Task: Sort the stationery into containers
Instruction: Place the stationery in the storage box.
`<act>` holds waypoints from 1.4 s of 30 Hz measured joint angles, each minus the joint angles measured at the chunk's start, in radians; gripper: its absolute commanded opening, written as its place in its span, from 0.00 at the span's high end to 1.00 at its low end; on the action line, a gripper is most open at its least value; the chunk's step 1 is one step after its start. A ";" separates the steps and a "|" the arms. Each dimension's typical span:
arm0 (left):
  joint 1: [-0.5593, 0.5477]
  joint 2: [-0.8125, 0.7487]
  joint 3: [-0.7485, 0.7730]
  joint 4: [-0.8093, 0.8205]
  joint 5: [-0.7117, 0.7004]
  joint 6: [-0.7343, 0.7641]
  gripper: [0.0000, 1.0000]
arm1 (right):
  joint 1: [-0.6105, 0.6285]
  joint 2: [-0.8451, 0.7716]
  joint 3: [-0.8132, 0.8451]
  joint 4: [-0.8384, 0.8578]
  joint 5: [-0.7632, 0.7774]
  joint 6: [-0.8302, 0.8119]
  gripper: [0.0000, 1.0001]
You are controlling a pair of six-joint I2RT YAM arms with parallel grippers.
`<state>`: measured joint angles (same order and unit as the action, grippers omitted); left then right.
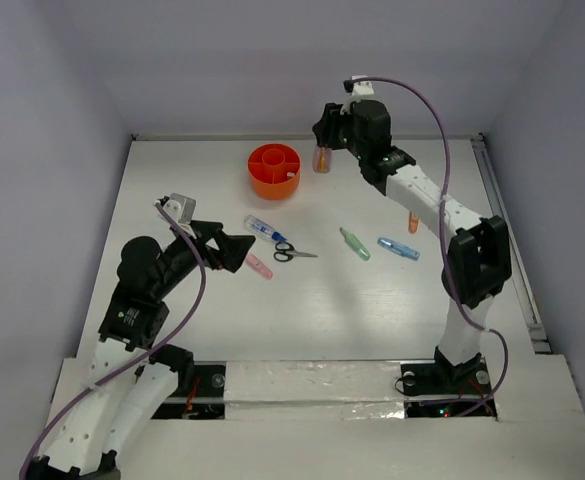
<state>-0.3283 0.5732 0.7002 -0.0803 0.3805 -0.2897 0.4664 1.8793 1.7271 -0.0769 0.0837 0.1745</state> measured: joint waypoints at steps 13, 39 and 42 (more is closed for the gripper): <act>0.027 0.010 0.000 0.000 0.000 0.000 0.01 | 0.069 0.262 -0.027 0.634 -0.026 0.231 1.00; 0.036 0.007 0.000 0.000 -0.003 0.000 0.01 | 0.093 0.447 0.179 0.709 -0.036 0.134 0.94; 0.043 0.007 0.000 0.000 -0.003 0.000 0.01 | 0.098 0.455 0.180 0.703 -0.035 0.089 0.90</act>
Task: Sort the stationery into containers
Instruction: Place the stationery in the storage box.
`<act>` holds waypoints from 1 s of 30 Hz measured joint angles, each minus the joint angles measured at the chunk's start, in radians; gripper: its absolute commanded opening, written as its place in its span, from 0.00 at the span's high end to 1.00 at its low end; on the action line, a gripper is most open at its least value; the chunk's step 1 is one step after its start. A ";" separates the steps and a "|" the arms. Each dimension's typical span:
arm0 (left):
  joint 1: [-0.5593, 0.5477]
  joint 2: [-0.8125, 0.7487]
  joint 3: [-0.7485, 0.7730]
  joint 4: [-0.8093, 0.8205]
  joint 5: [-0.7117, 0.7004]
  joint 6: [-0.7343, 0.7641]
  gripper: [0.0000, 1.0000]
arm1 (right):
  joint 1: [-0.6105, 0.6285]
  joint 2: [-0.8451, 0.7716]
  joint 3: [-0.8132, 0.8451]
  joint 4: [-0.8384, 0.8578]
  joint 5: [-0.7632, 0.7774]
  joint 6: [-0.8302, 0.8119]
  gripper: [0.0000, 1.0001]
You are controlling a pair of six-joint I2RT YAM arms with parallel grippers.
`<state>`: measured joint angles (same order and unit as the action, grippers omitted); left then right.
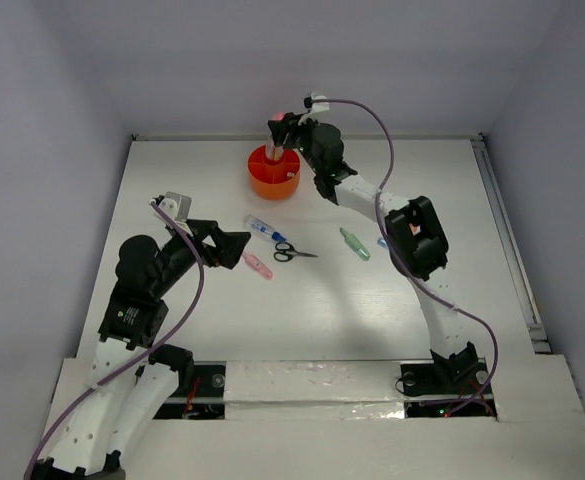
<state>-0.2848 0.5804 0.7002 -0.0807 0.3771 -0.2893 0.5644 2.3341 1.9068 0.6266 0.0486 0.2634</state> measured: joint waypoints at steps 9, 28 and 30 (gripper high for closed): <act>0.005 0.000 0.000 0.000 0.000 0.000 0.01 | 0.019 0.062 0.030 -0.042 -0.006 -0.080 0.69; 0.048 0.024 0.000 0.001 0.000 0.000 0.01 | 0.026 -0.212 -0.175 -0.149 -0.192 -0.139 0.92; 0.062 0.029 0.000 0.000 -0.001 -0.001 0.01 | 0.026 -0.331 -0.312 -0.165 -0.229 -0.136 0.96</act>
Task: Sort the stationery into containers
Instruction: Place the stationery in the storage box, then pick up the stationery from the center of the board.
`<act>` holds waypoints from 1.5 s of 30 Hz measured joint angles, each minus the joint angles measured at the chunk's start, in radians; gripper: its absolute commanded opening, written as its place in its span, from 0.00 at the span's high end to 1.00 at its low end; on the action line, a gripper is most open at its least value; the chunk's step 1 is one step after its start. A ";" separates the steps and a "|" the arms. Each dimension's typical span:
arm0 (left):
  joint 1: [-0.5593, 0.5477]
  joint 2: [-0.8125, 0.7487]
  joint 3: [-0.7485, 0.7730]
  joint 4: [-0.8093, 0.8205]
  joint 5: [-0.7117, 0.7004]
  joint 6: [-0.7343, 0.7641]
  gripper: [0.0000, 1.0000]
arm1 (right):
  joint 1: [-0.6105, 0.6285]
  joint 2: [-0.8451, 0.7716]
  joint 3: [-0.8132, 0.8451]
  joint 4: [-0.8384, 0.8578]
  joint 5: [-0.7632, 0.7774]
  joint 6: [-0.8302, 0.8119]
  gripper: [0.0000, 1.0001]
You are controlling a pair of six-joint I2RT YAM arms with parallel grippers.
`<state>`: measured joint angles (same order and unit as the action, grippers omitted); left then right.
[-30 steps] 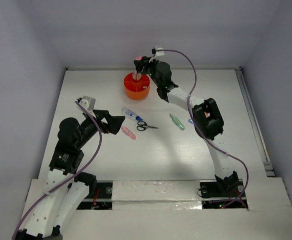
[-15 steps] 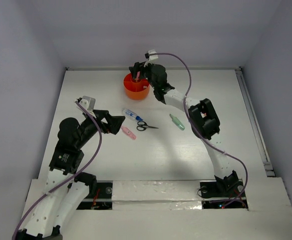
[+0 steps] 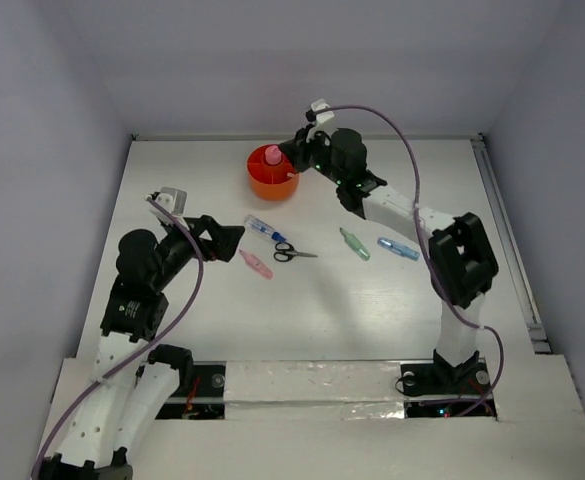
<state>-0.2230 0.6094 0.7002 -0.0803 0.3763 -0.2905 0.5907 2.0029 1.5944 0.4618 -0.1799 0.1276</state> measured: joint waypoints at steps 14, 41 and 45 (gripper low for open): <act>0.025 0.082 0.000 0.003 0.005 -0.050 0.01 | 0.000 -0.151 -0.351 -0.221 -0.309 -0.032 0.32; 0.029 0.082 -0.158 0.162 -0.047 -0.309 0.18 | 0.079 0.151 -0.256 -0.198 -0.215 -0.044 0.60; 0.029 0.082 -0.158 0.167 -0.061 -0.310 0.18 | 0.079 0.152 -0.255 -0.199 -0.203 -0.042 0.76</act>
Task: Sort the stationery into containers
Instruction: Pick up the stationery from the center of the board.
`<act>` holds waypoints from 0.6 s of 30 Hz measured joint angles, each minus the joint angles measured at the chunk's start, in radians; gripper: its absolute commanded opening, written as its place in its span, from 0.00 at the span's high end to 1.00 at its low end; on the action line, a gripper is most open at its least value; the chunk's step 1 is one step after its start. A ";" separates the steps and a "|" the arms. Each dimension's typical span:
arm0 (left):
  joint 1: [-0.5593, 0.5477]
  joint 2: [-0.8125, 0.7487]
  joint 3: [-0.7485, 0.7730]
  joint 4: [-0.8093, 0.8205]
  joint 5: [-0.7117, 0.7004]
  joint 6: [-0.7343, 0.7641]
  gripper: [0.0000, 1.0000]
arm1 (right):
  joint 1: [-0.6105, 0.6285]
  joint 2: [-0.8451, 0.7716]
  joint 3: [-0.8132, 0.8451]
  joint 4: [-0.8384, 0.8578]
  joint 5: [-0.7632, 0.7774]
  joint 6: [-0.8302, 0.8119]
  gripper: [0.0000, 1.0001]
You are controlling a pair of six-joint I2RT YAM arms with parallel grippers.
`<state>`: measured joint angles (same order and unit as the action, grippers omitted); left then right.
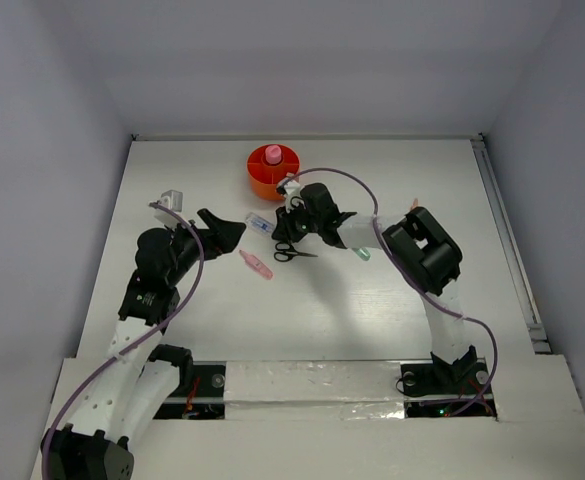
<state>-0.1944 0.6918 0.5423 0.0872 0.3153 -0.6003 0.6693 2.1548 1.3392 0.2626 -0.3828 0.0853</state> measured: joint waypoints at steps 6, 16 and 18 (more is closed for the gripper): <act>0.000 0.003 0.000 0.000 -0.013 0.000 0.18 | 0.000 -0.026 -0.015 -0.010 0.019 -0.008 0.86; 0.000 0.040 0.000 0.052 -0.027 -0.013 0.23 | 0.000 -0.251 0.056 -0.192 0.086 -0.068 0.89; 0.000 0.045 0.000 0.060 -0.027 -0.016 0.23 | 0.000 -0.249 0.140 -0.263 0.110 -0.083 0.89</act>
<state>-0.1944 0.7368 0.5423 0.1474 0.2882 -0.6167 0.6693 1.9053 1.4796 -0.0002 -0.2726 0.0021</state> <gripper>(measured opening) 0.770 0.320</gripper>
